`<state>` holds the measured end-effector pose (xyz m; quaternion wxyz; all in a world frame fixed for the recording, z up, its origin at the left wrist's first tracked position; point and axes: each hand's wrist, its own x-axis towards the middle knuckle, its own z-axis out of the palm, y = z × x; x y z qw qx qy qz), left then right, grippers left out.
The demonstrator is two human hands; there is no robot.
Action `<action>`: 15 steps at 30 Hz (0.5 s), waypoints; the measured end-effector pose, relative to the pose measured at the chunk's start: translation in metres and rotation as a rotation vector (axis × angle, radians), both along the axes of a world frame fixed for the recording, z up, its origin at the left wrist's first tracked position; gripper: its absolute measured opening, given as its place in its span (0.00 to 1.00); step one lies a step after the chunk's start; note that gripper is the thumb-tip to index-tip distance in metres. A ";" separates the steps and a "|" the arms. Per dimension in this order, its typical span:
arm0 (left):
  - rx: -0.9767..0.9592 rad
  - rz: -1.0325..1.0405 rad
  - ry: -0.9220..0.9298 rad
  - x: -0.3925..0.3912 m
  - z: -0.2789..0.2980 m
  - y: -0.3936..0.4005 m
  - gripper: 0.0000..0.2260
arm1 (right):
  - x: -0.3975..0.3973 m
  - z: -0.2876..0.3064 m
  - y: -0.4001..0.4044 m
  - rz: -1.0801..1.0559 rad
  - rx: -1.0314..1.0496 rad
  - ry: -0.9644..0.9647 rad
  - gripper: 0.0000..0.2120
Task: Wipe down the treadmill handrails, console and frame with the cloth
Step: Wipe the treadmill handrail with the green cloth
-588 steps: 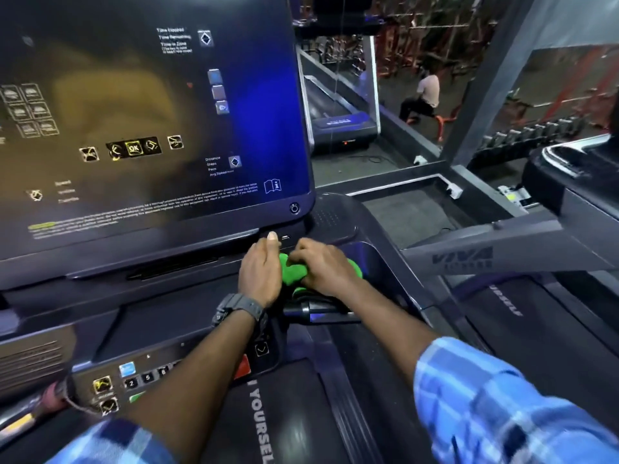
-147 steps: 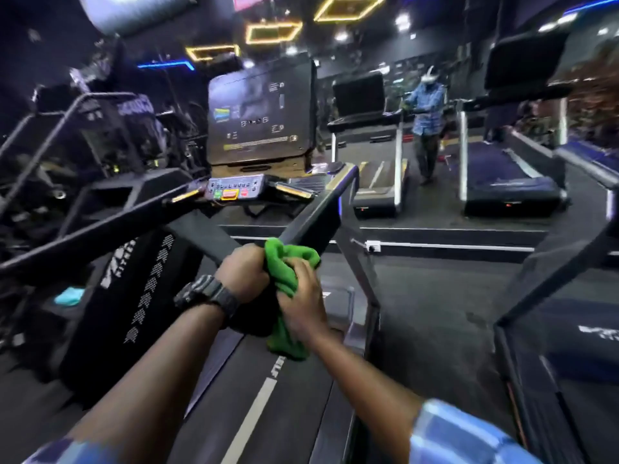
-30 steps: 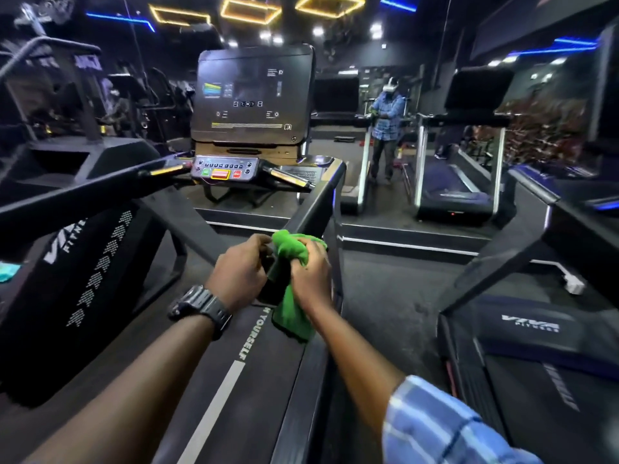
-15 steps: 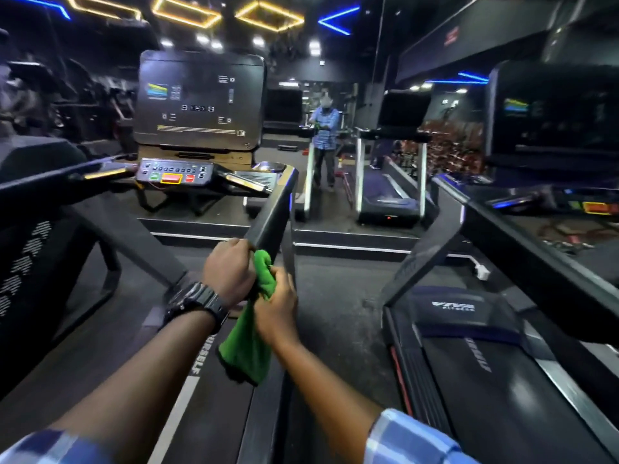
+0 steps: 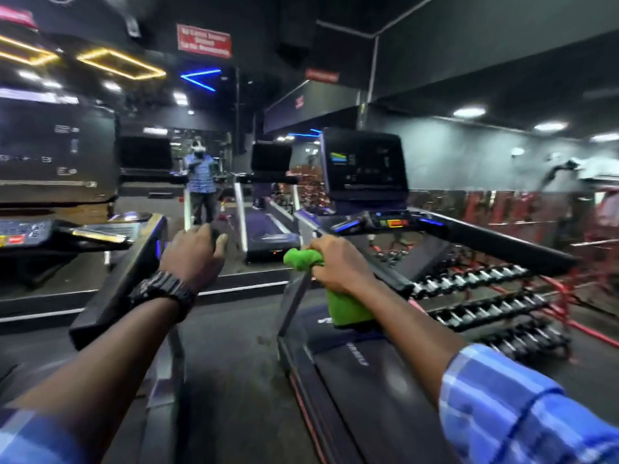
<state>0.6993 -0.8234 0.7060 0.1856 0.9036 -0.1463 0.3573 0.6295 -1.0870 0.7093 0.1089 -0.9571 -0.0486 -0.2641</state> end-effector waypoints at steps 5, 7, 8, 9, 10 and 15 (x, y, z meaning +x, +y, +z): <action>0.020 -0.231 -0.054 -0.062 0.021 -0.137 0.14 | -0.082 0.025 -0.113 -0.216 -0.037 -0.051 0.19; 0.058 -0.313 -0.036 -0.090 0.015 -0.188 0.13 | -0.118 0.019 -0.158 -0.298 -0.022 -0.049 0.19; 0.081 -0.350 -0.028 -0.101 0.010 -0.208 0.13 | -0.133 0.015 -0.176 -0.330 -0.014 -0.047 0.19; 0.099 -0.379 -0.019 -0.114 0.004 -0.229 0.12 | -0.148 0.009 -0.193 -0.352 -0.002 -0.039 0.18; 0.109 -0.403 -0.012 -0.125 -0.001 -0.246 0.12 | -0.161 0.002 -0.206 -0.371 0.010 -0.023 0.18; 0.153 -0.440 0.030 -0.161 -0.020 -0.298 0.13 | -0.200 -0.019 -0.239 -0.385 0.062 0.015 0.14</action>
